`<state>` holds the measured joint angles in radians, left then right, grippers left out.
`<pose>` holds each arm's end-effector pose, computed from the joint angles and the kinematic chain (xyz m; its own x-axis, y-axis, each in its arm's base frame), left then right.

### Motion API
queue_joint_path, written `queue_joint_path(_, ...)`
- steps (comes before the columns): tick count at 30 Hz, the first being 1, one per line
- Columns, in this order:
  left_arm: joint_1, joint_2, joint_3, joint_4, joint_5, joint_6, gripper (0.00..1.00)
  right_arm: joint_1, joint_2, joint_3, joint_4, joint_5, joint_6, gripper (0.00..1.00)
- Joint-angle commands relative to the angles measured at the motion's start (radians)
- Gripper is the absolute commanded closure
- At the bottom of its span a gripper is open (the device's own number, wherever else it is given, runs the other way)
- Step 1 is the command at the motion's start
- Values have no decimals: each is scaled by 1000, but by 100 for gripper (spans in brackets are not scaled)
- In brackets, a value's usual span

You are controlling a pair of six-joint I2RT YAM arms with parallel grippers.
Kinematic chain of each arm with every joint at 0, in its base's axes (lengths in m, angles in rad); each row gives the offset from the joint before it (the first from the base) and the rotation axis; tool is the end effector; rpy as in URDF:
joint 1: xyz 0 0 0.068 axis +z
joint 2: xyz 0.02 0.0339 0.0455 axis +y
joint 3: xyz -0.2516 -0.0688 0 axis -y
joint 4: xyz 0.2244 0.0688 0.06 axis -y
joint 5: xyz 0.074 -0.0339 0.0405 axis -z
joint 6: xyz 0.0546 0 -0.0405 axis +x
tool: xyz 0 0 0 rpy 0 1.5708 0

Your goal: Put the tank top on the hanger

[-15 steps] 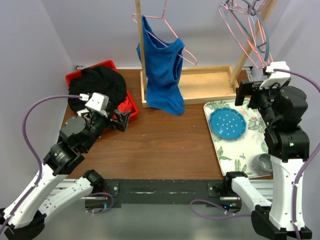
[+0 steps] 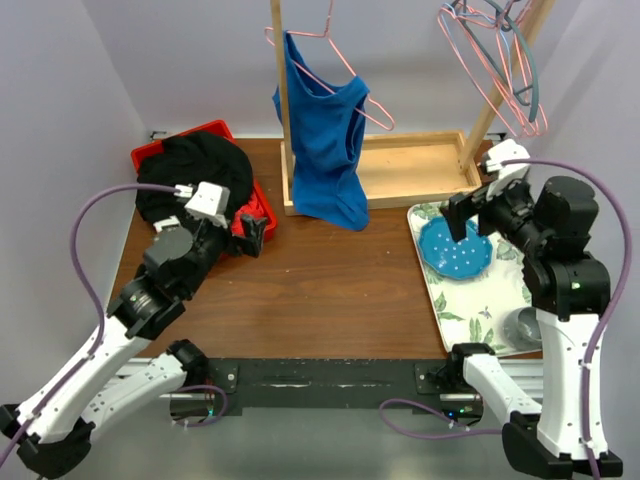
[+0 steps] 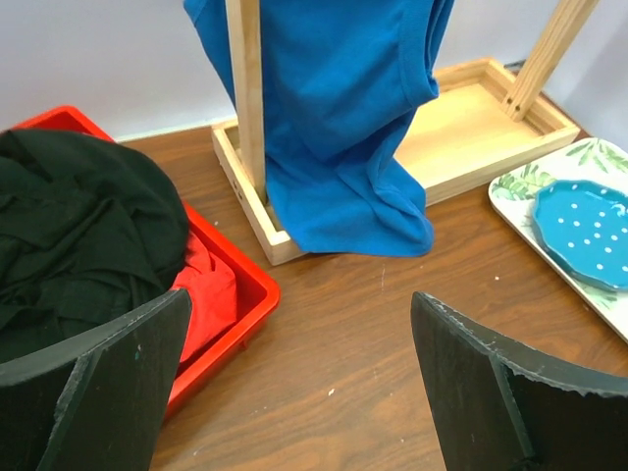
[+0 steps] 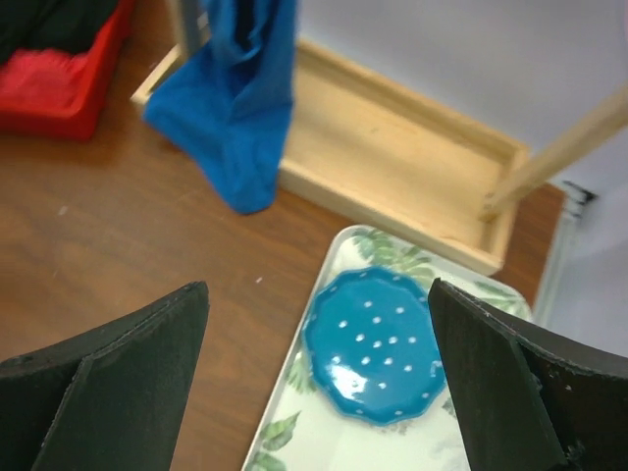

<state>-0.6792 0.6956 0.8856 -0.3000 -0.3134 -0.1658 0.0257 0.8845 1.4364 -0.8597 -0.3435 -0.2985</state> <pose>0.1359 -0.0881 0.3622 -0.1435 -0.0859 -0.9859 0.3401 0.9313 -0.1307 0.1392 0.0220 0.4389 -0.1880 -0.2818 -0.9409 -0.4189 0.8895 -0.1827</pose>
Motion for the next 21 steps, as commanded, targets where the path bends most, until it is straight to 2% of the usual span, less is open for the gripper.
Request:
queue_joint_path(1,137,111,3,161,136,-82,0,-3,1,-173,-1,-267,-99,1)
queue_joint_path(2,268,149,0,194,214,-119,0,-4,1,-210,10,-317,-105,1)
queue_joint_path(3,338,171,-2,226,296,-203,1,-3,1,-249,22,-336,-113,1)
queue_joint_path(4,407,195,-7,284,448,-245,1,-4,-5,-325,48,-348,-114,1)
queue_joint_path(5,511,244,2,285,498,-282,0,-3,-9,-362,60,-362,-117,1)
queue_joint_path(6,544,269,10,323,529,-335,0,-3,-12,-398,73,-379,-120,1)
queue_joint_path(9,581,358,71,262,453,-385,0,-3,-28,-516,131,-400,-123,1)
queue_joint_path(11,583,439,128,185,326,-405,2,-6,-41,-577,178,-397,-122,1)
queue_joint_path(12,584,470,147,156,230,-434,5,-6,-36,-591,191,-393,-117,1)
queue_joint_path(15,593,597,222,44,79,-498,8,-6,-16,-581,182,-405,-125,1)
queue_joint_path(19,601,751,314,-62,-1,-538,14,-6,-6,-593,200,-405,-123,1)
queue_joint_path(20,603,803,338,-60,0,-538,19,-7,-4,-593,199,-404,-125,1)
queue_joint_path(21,603,827,351,-70,2,-538,29,-6,-2,-593,197,-405,-126,1)
